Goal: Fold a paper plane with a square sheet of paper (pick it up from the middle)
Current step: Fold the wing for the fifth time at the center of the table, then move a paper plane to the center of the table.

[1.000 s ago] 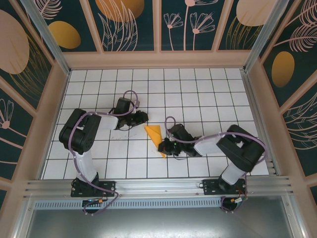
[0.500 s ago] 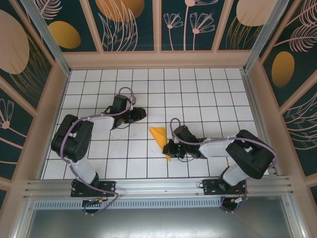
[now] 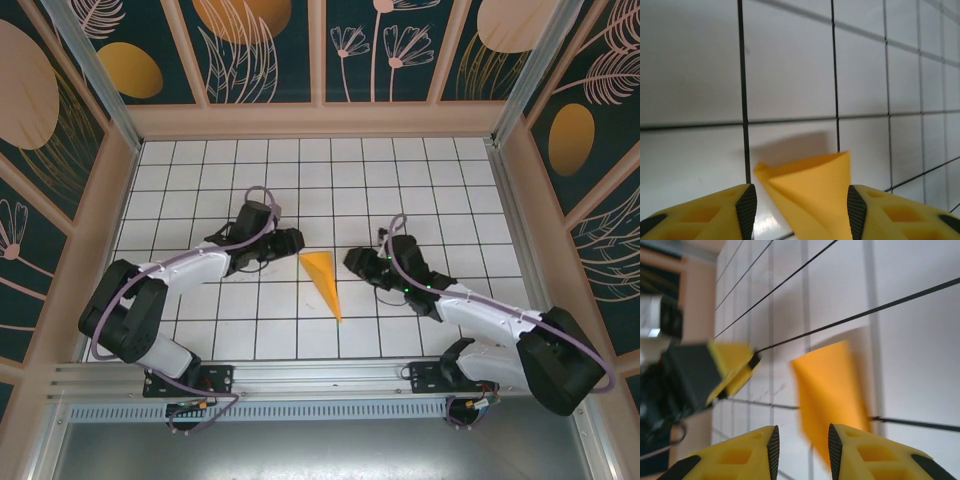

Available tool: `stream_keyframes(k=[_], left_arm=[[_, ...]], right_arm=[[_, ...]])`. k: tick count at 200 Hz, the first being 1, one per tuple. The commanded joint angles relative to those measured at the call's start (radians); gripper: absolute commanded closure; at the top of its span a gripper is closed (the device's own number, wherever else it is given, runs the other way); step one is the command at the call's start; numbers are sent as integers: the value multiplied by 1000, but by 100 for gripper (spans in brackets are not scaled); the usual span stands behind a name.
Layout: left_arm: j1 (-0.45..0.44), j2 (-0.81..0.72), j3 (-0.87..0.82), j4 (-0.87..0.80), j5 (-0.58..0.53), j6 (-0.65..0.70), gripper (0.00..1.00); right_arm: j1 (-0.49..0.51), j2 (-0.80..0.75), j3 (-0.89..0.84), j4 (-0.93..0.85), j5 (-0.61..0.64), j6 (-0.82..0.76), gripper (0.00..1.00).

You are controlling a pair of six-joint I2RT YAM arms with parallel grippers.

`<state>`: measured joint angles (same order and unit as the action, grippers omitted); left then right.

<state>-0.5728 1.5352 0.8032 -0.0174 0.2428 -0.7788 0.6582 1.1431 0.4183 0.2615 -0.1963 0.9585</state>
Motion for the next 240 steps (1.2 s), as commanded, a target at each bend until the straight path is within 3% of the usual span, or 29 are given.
stream_keyframes(k=[1,9,66,159,240], left_arm=[[-76,36,67,-170,-127,-32,41],[-96,57,85,-205,-143,-37,37],[-167,160,160,-267,-134,-43,37],[-168,60,67,-294,-207,-58,82],[-168,49,47,-303,-241,-52,85]], right_arm=[[-42,9,-40,-67,2,-38,65],[-43,14,-38,-65,-7,-50,64],[-29,142,-12,18,-83,-85,59],[79,375,110,120,-186,-132,54],[142,428,148,113,-203,-157,53]])
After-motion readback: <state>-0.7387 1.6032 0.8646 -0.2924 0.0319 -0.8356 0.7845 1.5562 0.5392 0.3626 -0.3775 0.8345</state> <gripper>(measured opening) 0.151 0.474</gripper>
